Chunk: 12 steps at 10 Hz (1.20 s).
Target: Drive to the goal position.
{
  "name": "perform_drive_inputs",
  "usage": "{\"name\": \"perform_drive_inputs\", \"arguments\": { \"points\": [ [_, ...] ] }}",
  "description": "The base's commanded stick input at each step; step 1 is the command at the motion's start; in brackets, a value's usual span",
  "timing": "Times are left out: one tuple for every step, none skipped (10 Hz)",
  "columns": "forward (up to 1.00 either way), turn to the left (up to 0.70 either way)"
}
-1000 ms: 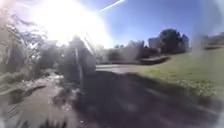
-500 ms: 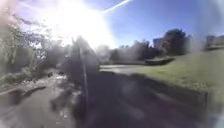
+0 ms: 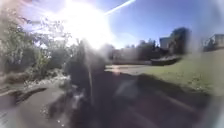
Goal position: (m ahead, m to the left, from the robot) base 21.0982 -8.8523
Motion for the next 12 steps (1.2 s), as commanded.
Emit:
{"name": "perform_drive_inputs", "arguments": {
  "points": [
    [0.45, 0.2],
    [0.45, 0.04],
    [0.45, 0.0],
    [0.45, 0.0],
    [0.45, 0.0],
    [0.45, 0.0],
    [0.45, 0.0],
    [0.45, 0.0],
    [0.45, 0.0],
    [0.45, 0.0],
    [0.45, 0.0],
    [0.45, 0.0]
  ]
}}
